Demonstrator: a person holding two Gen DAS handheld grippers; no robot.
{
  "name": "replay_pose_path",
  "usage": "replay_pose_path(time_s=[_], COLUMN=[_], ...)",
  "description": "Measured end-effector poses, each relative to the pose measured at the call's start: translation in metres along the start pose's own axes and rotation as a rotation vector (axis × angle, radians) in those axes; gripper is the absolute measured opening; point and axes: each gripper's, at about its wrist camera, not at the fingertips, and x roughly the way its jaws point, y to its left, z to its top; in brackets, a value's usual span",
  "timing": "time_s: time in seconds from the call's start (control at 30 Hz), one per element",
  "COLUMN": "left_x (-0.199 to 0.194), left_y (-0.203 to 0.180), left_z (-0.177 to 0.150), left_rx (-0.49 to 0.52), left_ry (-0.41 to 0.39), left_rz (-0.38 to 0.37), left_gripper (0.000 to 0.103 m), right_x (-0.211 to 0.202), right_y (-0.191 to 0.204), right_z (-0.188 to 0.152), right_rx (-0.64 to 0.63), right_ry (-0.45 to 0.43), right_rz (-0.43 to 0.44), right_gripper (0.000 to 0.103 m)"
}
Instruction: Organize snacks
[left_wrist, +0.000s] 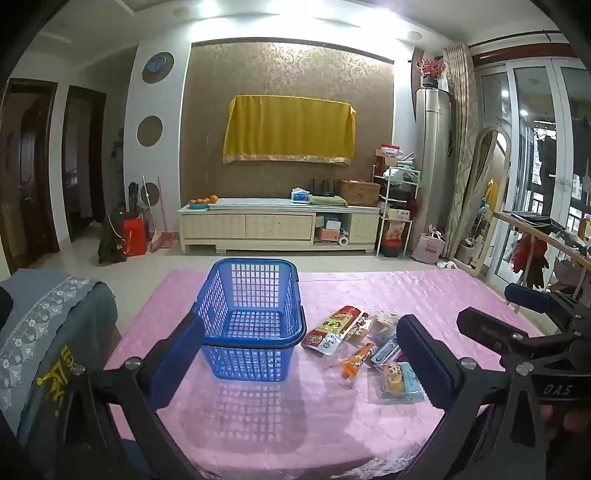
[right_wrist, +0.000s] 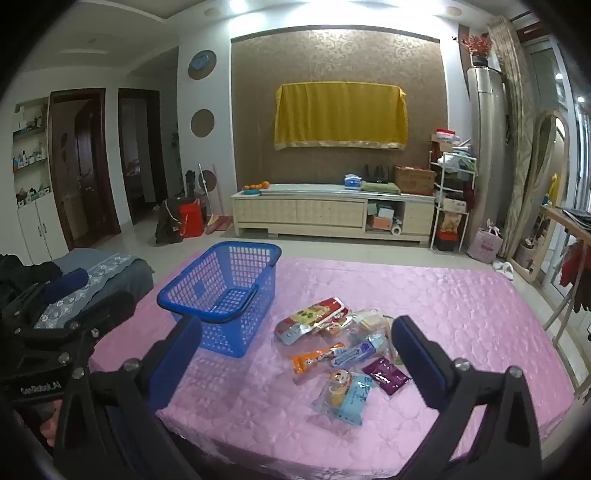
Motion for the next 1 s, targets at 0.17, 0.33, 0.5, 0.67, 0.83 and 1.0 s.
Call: replay_pose_path(time_s=[0.17, 0.33, 0.5, 0.67, 0.83, 1.0], left_x=[-0.001, 0.003, 0.001, 0.002, 0.002, 0.001], left_y=[-0.004, 0.006, 0.007, 0.008, 0.010, 0.011], left_z=[-0.003, -0.007, -0.005, -0.005, -0.005, -0.004], left_rx=[-0.012, -0.048, -0.048, -0.051, -0.059, -0.063], left_ry=[0.023, 0.042, 0.051, 0.060, 0.071, 0.075], left_rz=[-0.020, -0.052, -0.059, -0.068, -0.074, -0.079], left_gripper=[0.103, 0.103, 0.103, 0.103, 0.103, 0.103], right_x=[0.000, -0.008, -0.005, -0.005, -0.004, -0.004], right_y=[0.001, -0.004, 0.006, 0.008, 0.009, 0.008], right_z=[0.000, -0.005, -0.001, -0.001, -0.001, -0.002], right_rx=[0.006, -0.007, -0.029, -0.036, -0.038, -0.040], right_ry=[0.000, -0.009, -0.001, 0.001, 0.009, 0.008], right_rz=[-0.007, 0.022, 0.015, 0.011, 0.018, 0.021], right_gripper=[0.103, 0.103, 0.103, 0.103, 0.103, 0.103])
